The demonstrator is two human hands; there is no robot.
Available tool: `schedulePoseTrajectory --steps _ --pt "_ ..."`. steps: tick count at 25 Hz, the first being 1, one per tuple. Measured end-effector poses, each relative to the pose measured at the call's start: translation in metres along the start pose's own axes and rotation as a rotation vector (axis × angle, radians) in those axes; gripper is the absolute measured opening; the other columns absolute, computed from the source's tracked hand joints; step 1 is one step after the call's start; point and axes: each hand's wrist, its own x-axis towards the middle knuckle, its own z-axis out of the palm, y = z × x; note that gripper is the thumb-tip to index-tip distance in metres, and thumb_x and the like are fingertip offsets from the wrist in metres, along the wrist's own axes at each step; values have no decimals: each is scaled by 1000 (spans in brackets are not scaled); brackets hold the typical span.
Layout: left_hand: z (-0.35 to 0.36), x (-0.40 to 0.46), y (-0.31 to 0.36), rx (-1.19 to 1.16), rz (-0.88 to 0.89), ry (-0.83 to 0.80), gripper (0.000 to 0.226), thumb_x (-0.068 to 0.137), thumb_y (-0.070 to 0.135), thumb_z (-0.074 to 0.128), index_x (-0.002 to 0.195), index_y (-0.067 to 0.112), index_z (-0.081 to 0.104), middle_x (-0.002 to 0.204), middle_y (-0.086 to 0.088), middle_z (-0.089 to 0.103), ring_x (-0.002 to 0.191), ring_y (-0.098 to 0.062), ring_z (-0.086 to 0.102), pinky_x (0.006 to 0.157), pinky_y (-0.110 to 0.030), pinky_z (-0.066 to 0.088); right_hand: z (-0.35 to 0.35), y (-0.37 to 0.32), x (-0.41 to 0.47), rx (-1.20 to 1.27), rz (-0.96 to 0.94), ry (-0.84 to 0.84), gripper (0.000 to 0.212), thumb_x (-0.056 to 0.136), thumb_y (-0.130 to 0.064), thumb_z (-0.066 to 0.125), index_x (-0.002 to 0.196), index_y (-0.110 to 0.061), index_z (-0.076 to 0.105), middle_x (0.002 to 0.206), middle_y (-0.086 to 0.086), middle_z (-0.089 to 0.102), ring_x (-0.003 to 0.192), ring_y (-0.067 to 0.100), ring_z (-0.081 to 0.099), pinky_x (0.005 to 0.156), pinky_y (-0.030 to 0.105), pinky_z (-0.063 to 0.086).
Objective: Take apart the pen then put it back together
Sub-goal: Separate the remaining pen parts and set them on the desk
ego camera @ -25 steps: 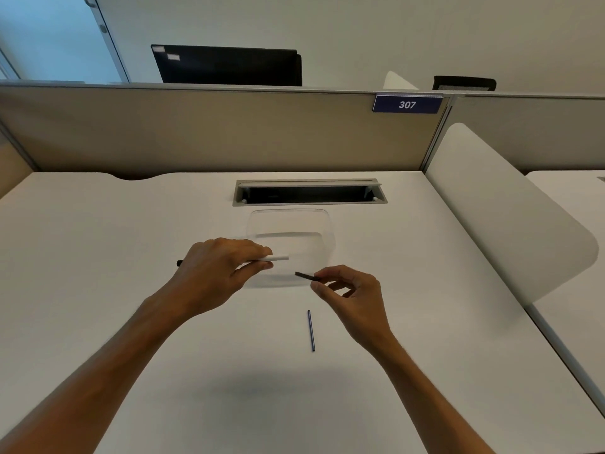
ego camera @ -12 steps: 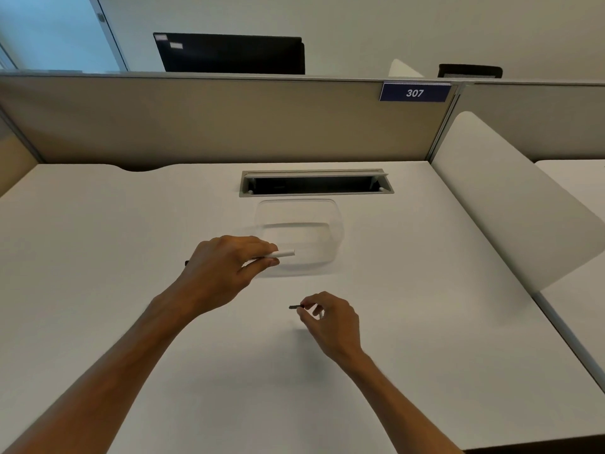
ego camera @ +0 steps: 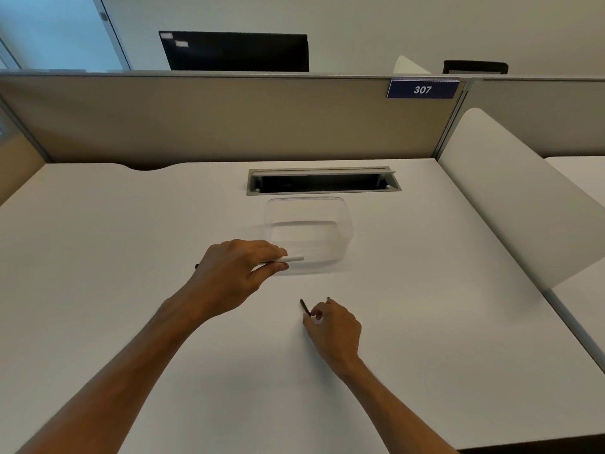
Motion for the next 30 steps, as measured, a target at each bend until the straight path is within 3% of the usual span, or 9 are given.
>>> schedulePoseTrajectory --steps 6,11,15,22,24,27,30 --pt "-1 -1 -3 11 8 -5 36 89 47 45 107 27 70 106 16 70 83 -12 65 59 -27 47 6 -5 -3 -26 81 -41 26 84 -45 62 91 -22 73 86 -6 74 77 14 69 65 24 46" --pt "1 0 -2 -11 0 -10 50 88 56 35 109 26 70 106 13 71 83 -12 66 62 -35 55 4 -2 -2 -21 88 -36 25 84 -44 62 93 -23 73 88 -6 74 80 13 68 64 23 41" --pt "3 2 -1 -4 -7 -11 47 88 55 37 108 27 69 108 15 70 85 -12 66 63 -34 54 1 -2 -4 -36 77 -37 26 85 -44 61 94 -22 73 89 -6 74 80 14 68 63 22 37" --pt "7 3 1 -2 -23 -15 40 89 48 44 110 25 69 108 12 71 85 -13 66 64 -31 53 5 3 -2 -14 72 -25 32 81 -52 63 88 -22 73 86 -7 73 76 13 68 67 24 49" --pt "9 3 3 -10 -36 -24 41 89 47 43 112 24 69 107 9 71 85 -14 66 64 -26 48 3 2 -2 23 35 38 33 82 -53 63 87 -22 73 86 -8 72 72 12 67 65 25 51" --pt "15 2 4 -39 -52 -41 44 91 52 43 111 23 69 104 8 72 80 -9 63 62 -19 43 -10 -4 -1 143 -78 129 22 86 -43 64 96 -25 71 92 -13 70 65 5 62 58 13 44" --pt "22 3 5 -91 -98 -40 53 89 62 35 108 26 69 96 7 73 74 -10 62 61 -30 54 -30 -15 -2 379 -103 157 20 89 -31 63 107 -25 67 95 -14 70 73 1 64 61 7 41"
